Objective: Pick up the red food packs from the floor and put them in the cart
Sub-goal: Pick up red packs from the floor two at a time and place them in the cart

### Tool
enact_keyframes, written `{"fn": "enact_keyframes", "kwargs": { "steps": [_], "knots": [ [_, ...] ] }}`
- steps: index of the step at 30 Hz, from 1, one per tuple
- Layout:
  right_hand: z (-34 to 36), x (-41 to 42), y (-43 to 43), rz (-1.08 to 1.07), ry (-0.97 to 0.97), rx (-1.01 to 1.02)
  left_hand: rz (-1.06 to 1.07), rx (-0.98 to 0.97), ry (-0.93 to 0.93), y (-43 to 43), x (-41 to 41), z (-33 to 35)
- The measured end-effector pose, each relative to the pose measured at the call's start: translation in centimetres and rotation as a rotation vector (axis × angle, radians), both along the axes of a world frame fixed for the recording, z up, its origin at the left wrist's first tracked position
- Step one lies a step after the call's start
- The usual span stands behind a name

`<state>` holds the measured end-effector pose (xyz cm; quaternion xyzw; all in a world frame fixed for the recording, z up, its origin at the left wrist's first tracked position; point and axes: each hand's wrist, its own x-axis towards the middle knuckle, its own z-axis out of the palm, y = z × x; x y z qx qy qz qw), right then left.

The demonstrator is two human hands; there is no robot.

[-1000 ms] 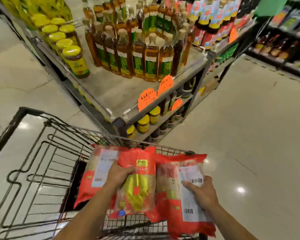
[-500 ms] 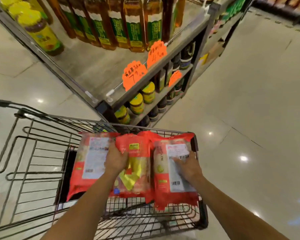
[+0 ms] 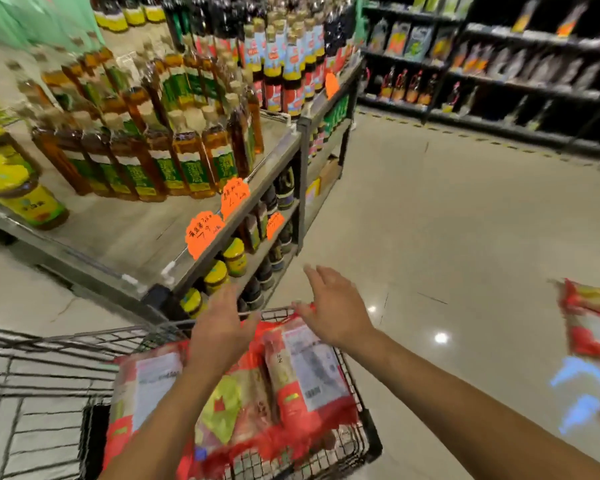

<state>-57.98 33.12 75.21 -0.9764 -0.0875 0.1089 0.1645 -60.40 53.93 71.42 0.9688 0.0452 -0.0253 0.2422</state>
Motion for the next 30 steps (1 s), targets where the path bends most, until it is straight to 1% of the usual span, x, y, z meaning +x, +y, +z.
{"fn": "enact_keyframes", "kwargs": {
  "steps": [3, 5, 8, 13, 19, 26, 30],
  "knots": [
    [3.7, -2.5, -1.8, -0.061, -0.117, -0.091, -0.158, 0.144, -0.194, -3.4, 0.6, 4.9],
    [5.6, -4.4, -3.9, -0.126, -0.168, -0.142, -0.259, 0.210, -0.283, -6.0, 0.6, 7.4],
    [8.0, -7.8, -8.3, -0.253, -0.219, -0.200, -0.432, 0.248, -0.381, -11.1, 0.2, 10.4],
    [11.4, -13.1, -18.0, -0.498, -0.281, -0.278, -0.668, 0.284, -0.484, -22.3, -1.8, 14.9],
    [13.0, -19.9, -31.2, -0.751, -0.321, -0.269, -0.878, 0.269, -0.527, -37.4, -6.1, 16.8],
    [11.6, -27.5, -47.9, -0.901, -0.336, -0.332, -1.070, 0.261, -0.552, -56.3, -11.9, 16.7],
    [11.1, -30.1, -55.7, -0.951, -0.303, -0.319, -1.123, 0.244, -0.558, -64.4, -13.6, 16.6]
  ]
}}
